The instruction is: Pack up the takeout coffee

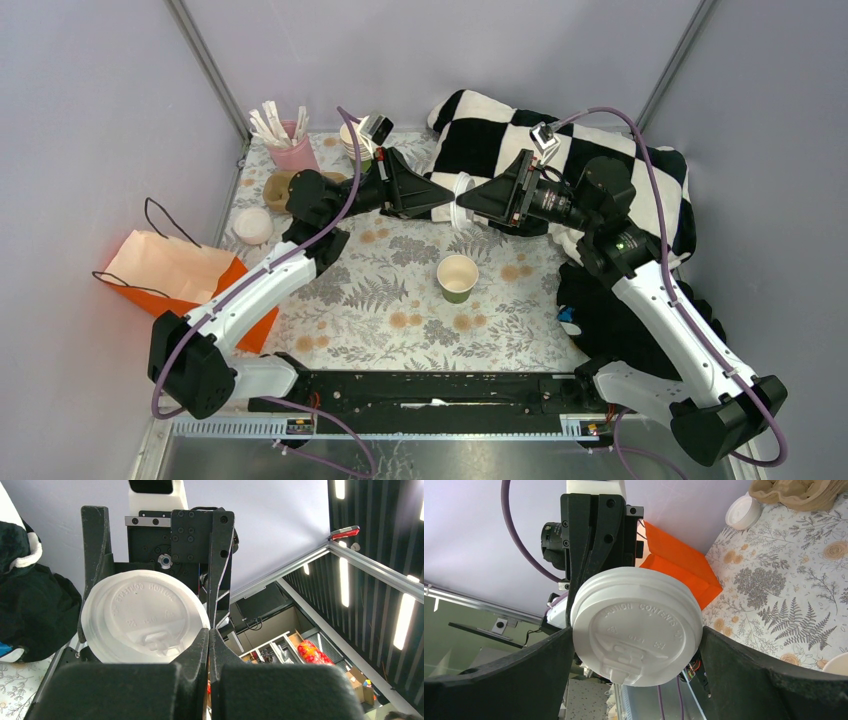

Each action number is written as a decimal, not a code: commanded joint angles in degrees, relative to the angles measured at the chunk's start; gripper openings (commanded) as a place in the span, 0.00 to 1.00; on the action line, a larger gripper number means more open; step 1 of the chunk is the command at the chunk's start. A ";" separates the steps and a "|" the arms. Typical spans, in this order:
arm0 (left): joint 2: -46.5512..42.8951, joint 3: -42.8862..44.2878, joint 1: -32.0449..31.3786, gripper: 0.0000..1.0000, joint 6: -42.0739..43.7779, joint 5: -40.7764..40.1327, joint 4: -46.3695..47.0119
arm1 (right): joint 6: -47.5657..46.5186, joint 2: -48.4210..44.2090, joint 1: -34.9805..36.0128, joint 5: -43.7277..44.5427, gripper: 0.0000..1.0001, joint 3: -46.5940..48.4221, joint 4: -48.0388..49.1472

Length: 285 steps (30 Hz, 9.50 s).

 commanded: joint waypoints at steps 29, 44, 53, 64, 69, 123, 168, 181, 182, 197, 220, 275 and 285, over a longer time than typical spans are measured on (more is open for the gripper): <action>-2.19 1.09 -0.04 0.25 7.45 -0.76 -7.37 | -5.55 1.37 -0.20 3.30 0.87 4.68 -10.34; -0.79 0.39 1.09 0.00 4.82 -0.57 -2.66 | -7.42 1.42 -0.27 3.69 0.99 5.79 -12.72; -0.34 -1.70 2.03 0.00 -0.49 -0.55 5.09 | -10.59 1.13 -0.27 4.06 1.00 7.99 -15.70; -0.08 -2.33 2.03 0.00 -1.76 -1.17 5.83 | -7.99 1.80 0.31 1.15 1.00 5.98 -8.61; 0.46 -1.81 2.03 0.00 -1.78 -1.13 5.78 | -7.17 2.08 0.62 0.68 1.00 5.97 -7.08; 0.39 -0.67 2.03 0.00 -0.11 -0.94 0.26 | -21.21 4.85 4.18 7.44 0.98 14.41 -18.98; -11.63 1.95 12.36 0.85 30.34 -13.14 -58.58 | -27.76 8.96 4.37 19.56 0.85 14.48 -37.74; -6.91 -0.36 12.33 0.93 46.44 -18.06 -70.01 | -38.61 34.29 16.26 43.86 0.88 32.87 -66.75; -6.53 -1.29 12.32 0.93 46.94 -18.26 -69.46 | -38.80 35.77 17.48 44.90 0.88 33.69 -67.83; -4.10 -4.46 13.41 0.93 53.45 -20.83 -70.30 | -37.67 42.90 23.73 49.75 0.92 34.67 -70.40; 1.97 -4.13 7.49 0.93 48.22 -11.46 -62.71 | -29.74 26.60 12.52 34.62 0.91 22.06 -58.00; 19.49 4.47 -1.47 0.69 45.14 -11.96 -56.30 | -14.85 20.05 -7.77 -9.06 0.74 -17.97 -13.42; 19.54 4.05 -1.48 0.64 45.84 -11.91 -56.94 | -14.69 20.97 -6.66 -8.39 0.72 -16.12 -14.19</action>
